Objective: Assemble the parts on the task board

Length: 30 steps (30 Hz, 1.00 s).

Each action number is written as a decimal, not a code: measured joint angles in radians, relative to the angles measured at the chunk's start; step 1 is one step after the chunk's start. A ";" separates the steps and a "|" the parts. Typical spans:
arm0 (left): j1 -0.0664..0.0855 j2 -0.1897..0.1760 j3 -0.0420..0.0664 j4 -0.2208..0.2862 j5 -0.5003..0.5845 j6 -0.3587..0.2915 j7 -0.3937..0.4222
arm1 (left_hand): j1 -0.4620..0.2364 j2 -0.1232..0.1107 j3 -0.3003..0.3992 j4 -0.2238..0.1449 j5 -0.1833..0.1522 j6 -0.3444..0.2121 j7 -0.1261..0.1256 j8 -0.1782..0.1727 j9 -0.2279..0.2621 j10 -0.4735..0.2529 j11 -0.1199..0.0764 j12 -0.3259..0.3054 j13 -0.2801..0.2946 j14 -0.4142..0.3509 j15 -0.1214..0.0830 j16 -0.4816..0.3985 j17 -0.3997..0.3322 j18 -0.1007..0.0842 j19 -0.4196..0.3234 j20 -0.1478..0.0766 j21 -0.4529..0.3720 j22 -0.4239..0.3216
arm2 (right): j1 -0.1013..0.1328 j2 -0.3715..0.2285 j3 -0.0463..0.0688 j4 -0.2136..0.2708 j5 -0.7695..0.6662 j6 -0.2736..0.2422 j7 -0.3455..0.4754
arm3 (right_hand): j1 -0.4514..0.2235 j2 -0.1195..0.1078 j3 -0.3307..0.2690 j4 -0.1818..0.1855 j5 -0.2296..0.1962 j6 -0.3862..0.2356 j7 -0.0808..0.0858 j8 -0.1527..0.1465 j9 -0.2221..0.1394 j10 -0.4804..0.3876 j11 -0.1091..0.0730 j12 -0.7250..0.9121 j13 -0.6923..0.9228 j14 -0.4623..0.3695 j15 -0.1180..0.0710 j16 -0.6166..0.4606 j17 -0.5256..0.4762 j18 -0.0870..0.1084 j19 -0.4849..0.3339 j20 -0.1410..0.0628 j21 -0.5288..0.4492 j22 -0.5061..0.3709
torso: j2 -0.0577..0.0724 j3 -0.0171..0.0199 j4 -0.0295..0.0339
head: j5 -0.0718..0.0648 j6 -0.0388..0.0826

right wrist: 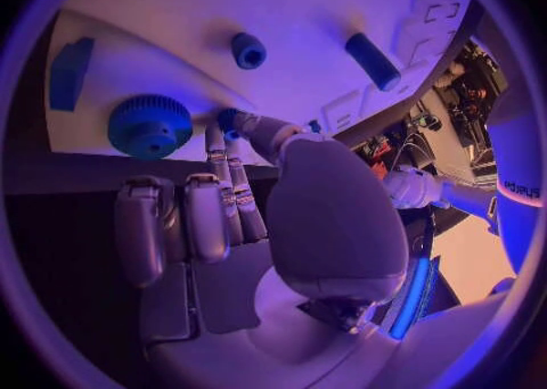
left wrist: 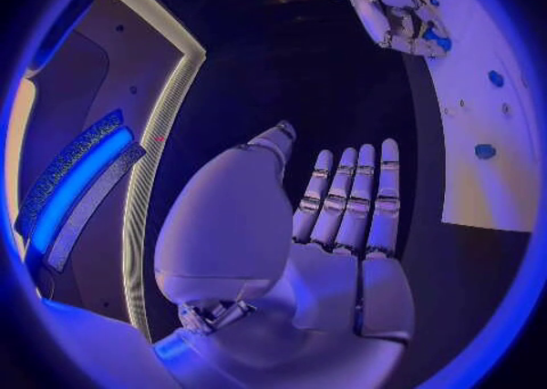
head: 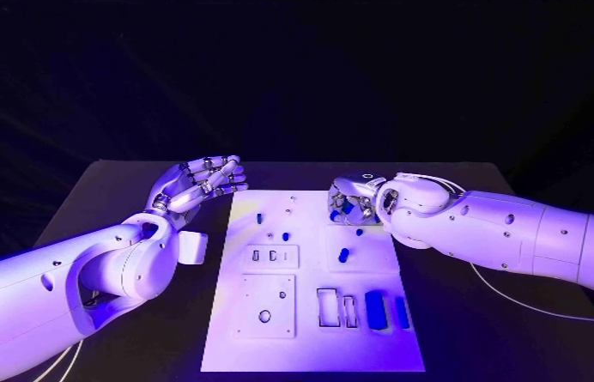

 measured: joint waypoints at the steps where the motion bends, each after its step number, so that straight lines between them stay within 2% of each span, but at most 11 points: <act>1: 0.000 0.000 0.000 0.000 0.000 0.000 0.000 | 0.000 0.000 0.000 0.000 0.000 0.000 0.000 0.000 0.000 0.000 0.000 0.000 0.000 0.000 0.000 0.000 0.000 0.000 0.000 0.000 0.000 0.000 | 0.000 0.000 0.000 0.000 0.000 -0.005 0.000 | 0.001 0.001 0.001 -0.001 0.000 0.000 0.000 0.001 0.003 0.000 0.000 0.001 0.000 0.000 0.000 0.000 0.000 0.000 0.000 0.000 0.000 0.000 | 0.000 0.0000 0.0003 | 0.000 0.000; 10: 0.000 0.000 0.000 -0.002 0.000 0.003 -0.003 | 0.000 0.000 0.000 0.000 0.000 0.000 0.000 0.000 -0.001 0.000 0.000 0.000 0.000 0.000 0.000 0.000 0.000 0.000 0.000 0.000 0.000 0.000 | 0.001 0.016 0.000 -0.002 0.006 -0.118 -0.004 | -0.011 0.013 0.006 0.002 -0.004 0.006 -0.007 0.012 0.020 0.009 0.005 0.004 0.013 -0.004 -0.004 0.000 -0.002 0.000 0.004 -0.004 0.005 0.000 | -0.001 -0.0019 0.0017 | 0.000 0.002; 18: 0.000 0.001 0.000 -0.005 0.000 0.004 -0.004 | 0.000 0.000 0.003 0.003 0.000 0.000 0.000 0.000 -0.001 0.000 0.000 -0.004 0.000 0.000 0.000 0.000 0.001 0.000 0.000 0.000 0.000 0.000 | 0.005 0.082 0.002 -0.042 0.022 -0.222 -0.005 | -0.011 0.013 0.010 -0.002 0.000 0.008 -0.008 0.014 0.032 0.012 0.002 0.003 0.013 0.000 -0.007 0.000 -0.004 0.000 0.004 -0.004 0.005 0.000 | -0.001 -0.0026 0.0049 | -0.001 0.006; 24: 0.000 0.006 0.000 -0.007 0.001 0.004 -0.005 | 0.000 0.000 0.003 0.003 0.000 0.000 0.000 0.000 -0.001 0.000 0.000 -0.004 0.000 -0.002 0.002 0.000 0.001 0.000 0.000 0.000 0.000 0.000 | 0.005 0.136 0.003 -0.087 0.037 -0.254 -0.008 | -0.011 0.012 0.012 -0.004 0.000 0.008 -0.008 0.014 0.032 0.012 0.002 0.002 0.013 0.000 -0.007 0.000 -0.004 0.000 0.004 -0.004 0.005 0.000 | 0.001 -0.0039 0.0082 | -0.003 0.006; 30: 0.000 0.010 0.000 -0.008 0.001 0.004 -0.005 | 0.000 0.000 0.003 0.003 0.000 0.000 0.000 0.000 -0.001 0.000 0.000 -0.004 0.000 -0.004 0.004 0.000 0.001 0.000 0.000 0.000 0.000 -0.002 | 0.003 0.167 0.003 -0.115 0.051 -0.255 -0.012 | -0.011 0.012 0.013 -0.005 0.000 0.008 -0.008 0.014 0.032 0.012 0.002 0.000 0.015 0.000 -0.007 0.000 -0.005 0.000 0.004 -0.004 0.005 0.000 | 0.002 -0.0047 0.0119 | 0.000 -0.001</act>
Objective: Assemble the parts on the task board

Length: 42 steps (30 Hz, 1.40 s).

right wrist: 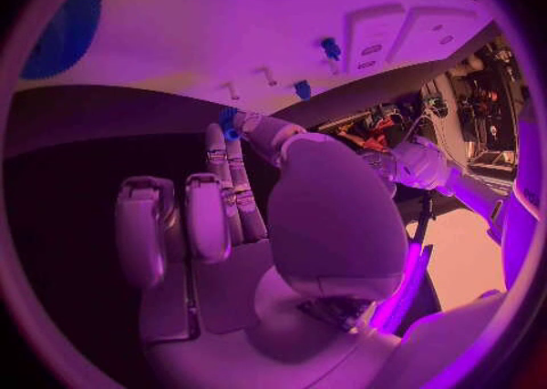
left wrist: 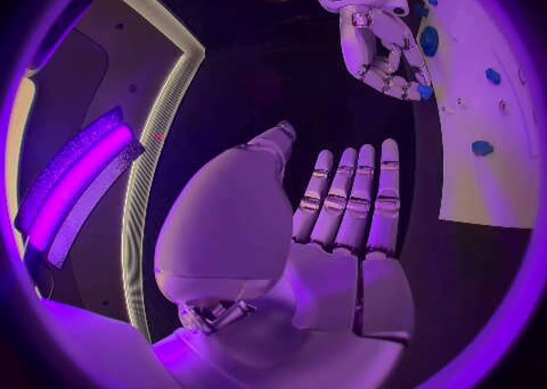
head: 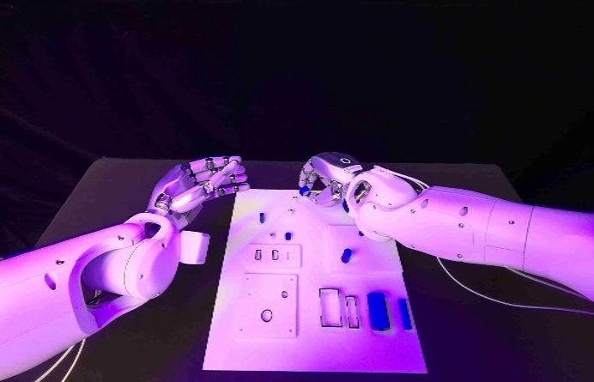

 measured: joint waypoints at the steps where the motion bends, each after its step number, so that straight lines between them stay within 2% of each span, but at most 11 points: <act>1: 0.000 0.000 0.000 0.000 0.000 0.000 0.000 | 0.000 0.000 0.000 0.000 0.000 0.000 0.000 0.000 0.000 0.000 0.000 0.000 0.000 0.000 0.000 0.000 0.000 0.000 0.000 0.000 0.000 0.000 | 0.000 0.004 0.000 -0.005 0.003 0.001 0.000 | 0.000 0.000 0.000 0.000 0.000 0.000 0.000 0.000 0.000 0.000 0.000 0.000 0.000 0.000 0.000 0.000 0.000 0.000 0.000 0.000 0.000 0.000 | 0.000 -0.0005 0.0006 | 0.000 -0.001; 7: 0.000 0.001 0.000 0.000 0.000 0.000 -0.001 | 0.000 0.000 0.000 0.000 0.000 0.000 0.000 0.000 -0.001 0.000 0.000 -0.001 0.000 0.000 0.000 0.000 0.000 0.000 0.000 0.000 0.000 0.000 | -0.001 0.023 0.000 -0.022 0.013 0.011 -0.001 | 0.000 0.000 0.000 0.000 0.000 0.000 0.000 0.000 0.004 0.000 0.000 -0.002 0.000 0.000 0.000 0.000 -0.001 0.000 0.000 0.000 0.000 0.001 | 0.002 -0.0034 0.0049 | -0.001 -0.005; 13: 0.003 0.004 0.000 0.000 0.000 0.000 -0.002 | 0.000 0.000 0.000 0.000 0.000 0.000 0.000 -0.004 -0.001 0.004 0.004 -0.004 0.000 -0.004 0.004 0.000 0.000 0.000 0.000 0.000 0.000 -0.001 | -0.002 0.039 0.000 -0.040 0.022 0.024 -0.001 | 0.000 0.000 0.000 0.000 0.000 -0.004 0.003 -0.001 0.006 0.000 0.000 -0.004 0.001 0.000 0.000 0.000 -0.003 0.000 0.000 0.000 0.000 0.001 | 0.002 -0.0041 0.0067 | -0.003 -0.010; 29: 0.008 0.009 0.000 0.001 0.000 0.000 -0.003 | 0.000 0.000 0.000 0.000 0.000 0.000 0.000 -0.004 -0.002 0.004 0.004 -0.004 0.000 -0.007 0.007 0.000 0.000 0.000 0.000 0.000 0.000 -0.002 | -0.009 0.069 -0.001 -0.085 0.027 0.071 -0.002 | -0.003 -0.003 0.000 0.000 0.006 -0.006 0.002 -0.003 0.010 0.000 0.000 -0.008 0.001 0.000 0.000 0.000 -0.003 0.000 0.000 0.000 0.000 0.001 | 0.001 -0.0052 0.0072 | -0.001 -0.014; 42: 0.009 0.010 0.000 0.001 0.000 0.001 -0.004 | 0.000 0.000 0.000 0.000 0.000 0.000 0.000 -0.004 -0.002 0.004 0.004 -0.004 0.000 -0.011 0.004 0.000 0.000 0.000 0.000 0.000 0.000 -0.003 | -0.013 0.090 0.001 -0.112 0.020 0.082 -0.007 | -0.006 -0.005 0.000 0.000 0.010 -0.010 0.006 -0.005 0.014 0.003 -0.003 -0.001 0.001 0.000 0.000 0.000 -0.007 0.000 0.000 0.000 0.000 0.000 | 0.001 -0.0067 0.0083 | 0.001 -0.014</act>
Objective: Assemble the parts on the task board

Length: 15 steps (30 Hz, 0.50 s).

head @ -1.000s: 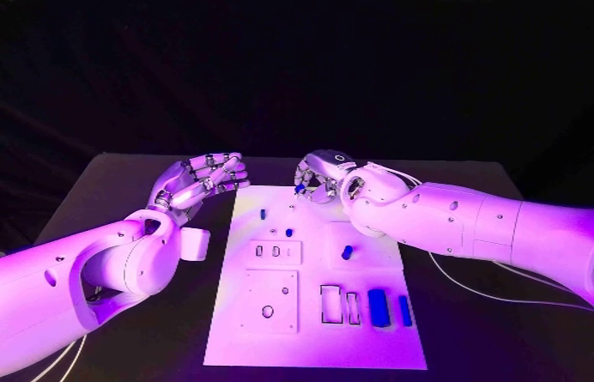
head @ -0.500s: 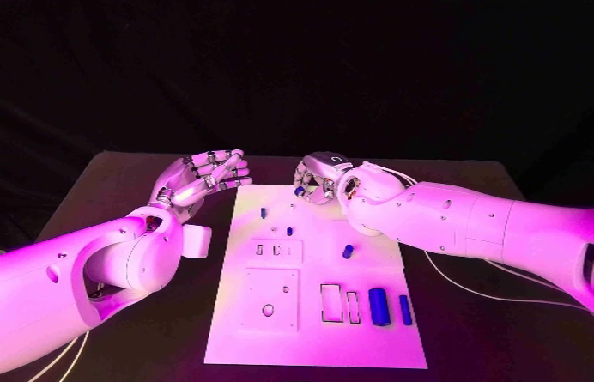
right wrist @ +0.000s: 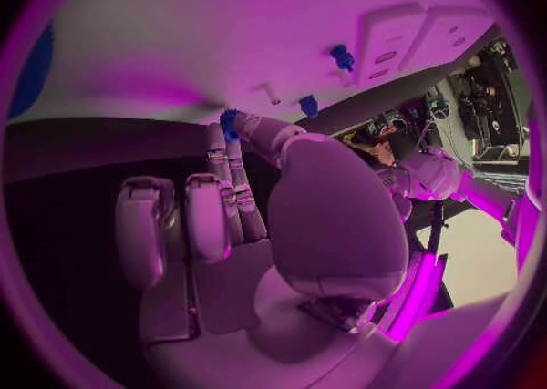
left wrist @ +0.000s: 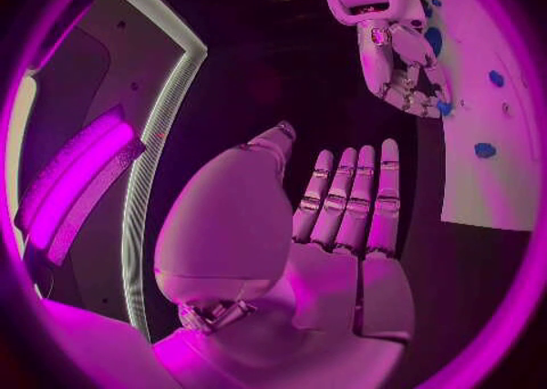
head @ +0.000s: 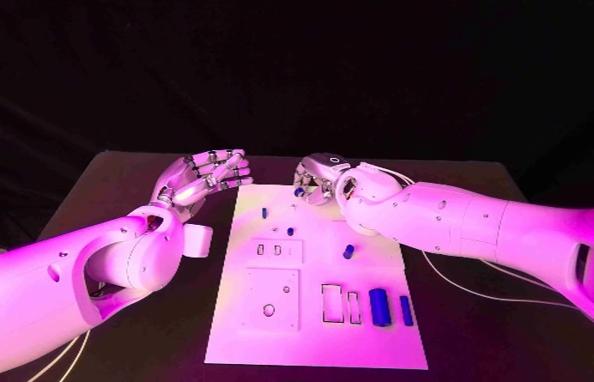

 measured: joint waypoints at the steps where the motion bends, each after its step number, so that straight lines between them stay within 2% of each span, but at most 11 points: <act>1: 0.000 0.000 0.000 0.000 0.000 0.000 0.000 | 0.000 0.000 0.000 0.000 0.000 0.000 0.000 0.000 0.000 0.000 0.000 0.000 0.000 0.000 0.000 0.000 0.000 0.000 0.000 0.000 0.000 0.000 | 0.000 0.002 0.000 -0.002 -0.001 0.000 0.000 | 0.000 0.000 0.000 0.000 0.000 0.000 0.000 0.000 0.000 0.000 0.000 0.000 0.000 0.000 0.000 0.000 0.000 0.000 0.000 0.000 0.000 0.000 | 0.000 -0.0001 0.0000 | 0.000 0.000; 8: 0.001 0.001 0.000 0.000 0.000 0.001 -0.001 | 0.000 0.000 0.000 0.000 0.000 0.000 0.000 0.000 0.000 0.000 0.000 -0.004 0.000 0.000 0.000 -0.002 0.001 0.000 0.000 0.000 0.000 0.000 | -0.005 0.013 0.000 -0.013 -0.005 0.001 -0.003 | -0.009 0.001 0.000 0.000 0.000 -0.012 0.004 0.000 0.000 -0.002 0.003 0.004 0.001 0.000 0.000 0.000 -0.001 0.000 0.000 0.000 -0.004 0.000 | 0.000 -0.0003 0.0006 | 0.000 0.001; 11: 0.001 0.002 0.000 0.000 0.000 0.002 -0.002 | 0.000 0.000 0.000 0.000 0.000 0.000 0.000 0.000 0.000 0.000 0.000 -0.004 0.000 -0.002 0.002 -0.004 0.001 0.000 0.000 0.000 0.000 -0.001 | -0.007 0.016 0.000 -0.014 -0.007 0.003 -0.007 | -0.016 -0.005 0.000 0.000 0.006 -0.032 0.011 0.000 0.008 -0.019 0.008 0.001 0.003 0.000 0.000 0.000 -0.004 0.000 -0.004 0.004 -0.004 0.000 | 0.000 -0.0004 0.0009 | 0.000 0.001; 15: 0.001 0.002 0.000 -0.001 0.000 0.003 -0.003 | 0.000 0.000 0.000 0.000 0.000 0.000 0.000 0.000 -0.001 0.000 0.000 -0.004 0.000 -0.004 0.004 -0.004 0.001 0.000 -0.004 0.004 0.000 -0.001 | -0.010 0.019 -0.001 -0.013 -0.009 0.008 -0.011 | -0.039 -0.028 0.000 0.000 0.002 -0.075 0.025 -0.027 0.010 -0.066 0.023 0.001 -0.009 -0.001 0.013 0.000 -0.020 0.000 -0.023 0.022 -0.024 0.000 | 0.000 -0.0007 0.0008 | 0.001 0.000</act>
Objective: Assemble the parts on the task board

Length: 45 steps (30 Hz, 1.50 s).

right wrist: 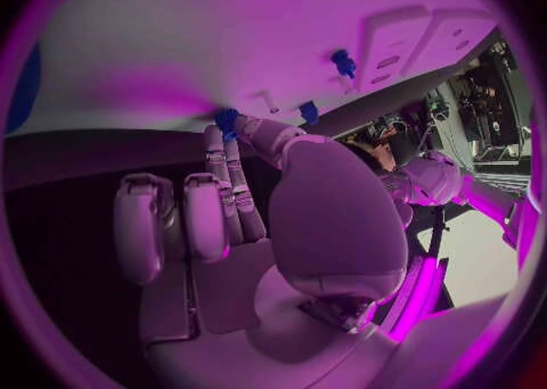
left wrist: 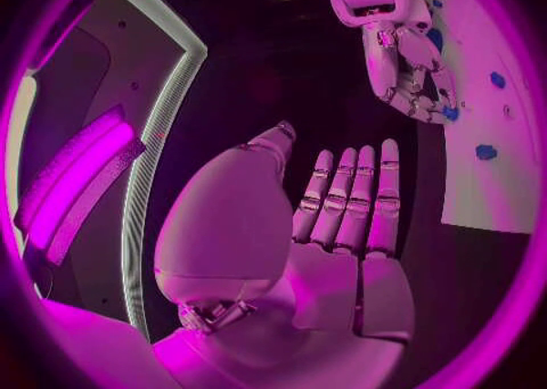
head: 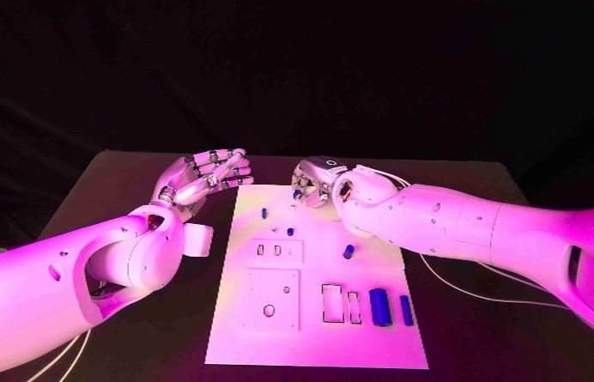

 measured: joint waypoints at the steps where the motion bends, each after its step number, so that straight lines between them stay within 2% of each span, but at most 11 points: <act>1: 0.000 0.000 0.000 0.000 0.000 0.000 0.000 | 0.000 0.000 0.000 0.000 0.000 0.000 0.000 0.000 0.000 0.000 0.000 0.000 0.000 0.000 0.000 0.000 0.000 0.000 0.000 0.000 0.000 0.000 | -0.001 0.000 0.000 0.000 0.000 0.001 -0.001 | -0.009 -0.009 -0.001 0.001 0.000 -0.017 0.003 -0.010 -0.002 -0.020 0.004 0.000 -0.003 0.000 0.006 -0.005 -0.010 0.000 -0.011 0.001 -0.009 0.000 | 0.000 -0.0003 -0.0001 | 0.000 0.000; 9: 0.001 -0.001 0.000 -0.001 0.000 0.002 -0.004 | 0.000 0.000 0.000 0.000 0.000 0.000 0.000 -0.004 0.000 0.000 0.000 -0.004 0.000 -0.007 0.000 -0.004 0.000 0.000 0.000 0.000 0.000 -0.001 | -0.001 -0.026 0.000 0.029 -0.007 0.002 -0.006 | -0.021 -0.022 -0.045 -0.003 -0.008 -0.072 0.004 -0.042 -0.003 -0.081 0.013 0.000 -0.013 0.000 0.007 -0.023 -0.050 0.000 -0.040 0.009 -0.041 0.000 | 0.000 -0.0003 -0.0017 | 0.004 0.000; 18: 0.001 -0.010 0.000 -0.002 0.000 0.004 -0.006 | 0.000 0.000 0.000 0.000 -0.004 0.000 0.000 -0.004 -0.001 0.000 0.000 -0.004 0.000 -0.007 0.000 -0.004 0.000 0.000 -0.004 -0.004 -0.004 -0.003 | 0.009 -0.144 0.004 0.147 -0.020 -0.005 -0.029 | -0.009 -0.034 -0.107 -0.007 0.004 -0.071 0.003 -0.042 0.009 -0.083 0.006 0.028 -0.008 0.000 0.007 -0.023 -0.051 0.000 -0.040 0.009 -0.046 0.000 | -0.002 0.0004 -0.0091 | 0.005 0.005; 21: 0.001 -0.012 0.000 -0.003 0.000 0.004 -0.006 | 0.000 0.000 0.000 0.000 -0.004 0.000 0.000 -0.004 -0.001 0.000 0.000 -0.004 0.000 -0.007 0.000 -0.004 0.000 0.000 -0.004 -0.004 -0.004 -0.003 | 0.022 -0.203 0.010 0.201 -0.014 -0.011 -0.037 | -0.009 -0.034 -0.115 0.001 0.018 -0.063 -0.004 -0.042 0.015 -0.041 -0.002 0.058 0.004 0.000 0.007 -0.008 -0.024 0.000 -0.022 -0.001 -0.030 0.000 | -0.003 0.0012 -0.0131 | 0.005 0.008; 23: 0.001 -0.012 0.000 -0.004 0.000 0.005 -0.007 | 0.000 0.000 0.000 0.000 -0.004 0.000 0.000 -0.004 -0.001 0.000 0.000 -0.004 0.000 -0.007 0.000 -0.004 0.000 0.000 -0.004 -0.004 -0.004 -0.003 | 0.032 -0.247 0.012 0.236 0.004 -0.016 -0.043 | -0.009 -0.034 -0.115 0.001 0.040 -0.040 -0.013 -0.042 0.020 0.065 -0.018 0.120 0.034 -0.001 -0.009 0.013 0.010 0.000 0.009 -0.011 -0.003 0.001 | -0.004 0.0022 -0.0169 | 0.005 0.011; 25: 0.001 -0.013 0.000 -0.005 0.000 0.005 -0.007 | 0.000 0.000 0.000 0.000 -0.004 0.000 0.000 -0.004 -0.001 0.000 0.000 -0.004 0.000 -0.007 0.000 -0.004 0.000 0.000 -0.004 -0.004 -0.004 -0.003 | 0.041 -0.287 0.014 0.264 0.031 -0.018 -0.050 | -0.006 -0.038 -0.129 -0.001 0.068 -0.027 -0.025 -0.042 0.024 0.173 -0.042 0.195 0.083 -0.001 -0.029 0.030 0.037 0.000 0.025 -0.025 0.020 0.001 | -0.005 0.0028 -0.0206 | 0.004 0.014; 28: 0.001 -0.014 0.000 -0.006 0.000 0.005 -0.008 | 0.000 0.000 0.000 0.000 -0.004 0.000 0.000 -0.004 -0.001 0.000 0.000 -0.004 0.000 -0.007 0.000 -0.004 0.000 0.000 -0.004 -0.004 -0.004 -0.003 | 0.047 -0.327 0.015 0.286 0.079 -0.017 -0.060 | -0.014 -0.047 -0.201 -0.003 0.079 -0.035 -0.040 -0.042 0.029 0.203 -0.067 0.347 0.231 0.000 -0.040 0.048 0.066 -0.016 0.028 -0.042 0.035 0.001 | -0.005 0.0040 -0.0261 | 0.004 0.016; 31: 0.001 -0.014 0.000 -0.009 0.000 0.006 -0.008 | 0.000 0.000 0.000 0.000 -0.004 0.000 0.000 -0.004 -0.001 0.000 0.000 -0.004 0.000 -0.007 0.000 -0.004 0.000 0.000 -0.007 0.000 -0.004 -0.003 | 0.050 -0.357 0.015 0.295 0.124 -0.008 -0.068 | -0.006 -0.029 -0.311 0.017 0.085 -0.065 -0.034 -0.046 0.043 0.173 -0.058 0.846 0.759 0.000 -0.040 0.086 0.107 -0.017 0.028 -0.042 0.046 0.001 | -0.006 0.0058 -0.0296 | 0.006 0.019; 32: 0.001 -0.014 0.000 -0.010 0.000 0.006 -0.008 | 0.000 0.000 0.000 0.000 -0.004 0.000 0.000 -0.004 -0.001 0.000 0.000 -0.004 0.000 -0.007 0.000 -0.004 0.000 0.000 -0.007 0.000 -0.004 -0.003 | 0.050 -0.364 0.015 0.295 0.135 -0.005 -0.070 | 0.006 -0.004 -0.369 0.042 0.085 -0.079 -0.028 -0.046 0.051 0.173 -0.047 1.028 0.947 0.000 -0.032 0.105 0.110 -0.017 0.028 -0.040 0.054 0.001 | -0.006 0.0064 -0.0302 | 0.007 0.019; 35: 0.001 -0.014 0.000 -0.012 0.000 0.007 -0.009 | 0.000 0.000 0.000 0.000 -0.004 0.000 0.000 -0.004 -0.001 0.000 0.000 -0.004 0.000 -0.007 0.000 -0.004 0.000 0.000 -0.007 0.000 -0.004 -0.003 | 0.051 -0.378 0.015 0.290 0.162 0.010 -0.075 | 0.036 0.018 -0.465 0.089 0.085 -0.095 -0.012 -0.040 0.063 0.211 -0.032 1.247 1.161 -0.002 -0.023 0.132 0.111 -0.017 0.028 -0.026 0.062 0.000 | -0.006 0.0081 -0.0313 | 0.007 0.019; 45: 0.001 -0.010 0.000 -0.019 0.000 0.011 -0.011 | 0.000 0.000 0.000 0.000 -0.004 0.000 0.000 -0.004 -0.001 0.000 0.000 -0.004 0.000 -0.007 0.000 -0.004 0.000 0.000 -0.007 0.000 -0.004 -0.002 | 0.036 -0.366 0.016 0.240 0.198 0.062 -0.079 | 0.101 0.032 -0.555 0.168 0.085 -0.108 -0.006 -0.025 0.077 0.257 -0.024 1.433 1.188 -0.002 -0.013 0.147 0.111 -0.032 0.028 -0.019 0.087 0.000 | -0.005 0.0102 -0.0305 | 0.010 0.016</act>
